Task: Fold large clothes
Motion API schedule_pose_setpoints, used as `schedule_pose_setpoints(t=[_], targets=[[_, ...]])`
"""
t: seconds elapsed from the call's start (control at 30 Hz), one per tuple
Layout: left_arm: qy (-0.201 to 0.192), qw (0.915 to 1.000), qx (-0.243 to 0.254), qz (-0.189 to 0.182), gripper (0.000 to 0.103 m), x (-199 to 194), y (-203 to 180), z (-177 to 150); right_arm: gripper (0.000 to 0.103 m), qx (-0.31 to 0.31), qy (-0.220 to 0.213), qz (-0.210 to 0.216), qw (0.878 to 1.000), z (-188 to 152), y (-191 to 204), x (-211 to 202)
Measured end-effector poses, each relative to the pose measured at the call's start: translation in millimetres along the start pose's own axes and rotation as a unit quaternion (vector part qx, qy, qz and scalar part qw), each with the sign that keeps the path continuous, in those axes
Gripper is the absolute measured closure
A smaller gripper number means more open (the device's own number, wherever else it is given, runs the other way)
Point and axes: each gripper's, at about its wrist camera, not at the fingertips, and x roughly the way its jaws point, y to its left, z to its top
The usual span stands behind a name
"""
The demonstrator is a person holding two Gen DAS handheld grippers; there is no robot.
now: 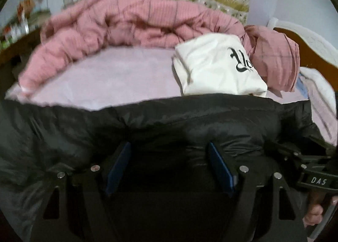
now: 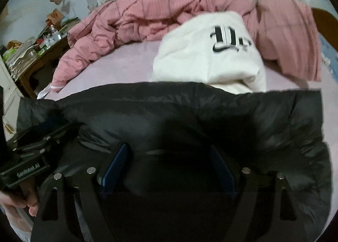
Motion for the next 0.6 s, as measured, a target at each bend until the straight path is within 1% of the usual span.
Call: schedule_pose_setpoints(t=[0.07,0.23,0.43,0.6], targets=[[0.005,0.9999,-0.01,-0.008,0.027,9.9,4.3,-2.6,0.022,-0.007,0.001,-0.002,1.0,-2.8,-1.6,7.3],[0.0,0.9997,0.017,0.016,0.027,20.3,-3.3,-11.9,0.021,-0.017,0.006,-0.013,1.0,-9.0,-5.4,24.8],[0.007,0.9999,0.013,0.007,0.027,27.0,2.4,-16.0,0.021,-0.019,0.014,-0.016,1.0,-12.7,-3.8,31.6],[-0.003,0.9996,0.022,0.016,0.027,28.7,-0.3,-22.8,0.021,-0.023,0.013,-0.02,0.999,-17.2,-3.4,36.9]])
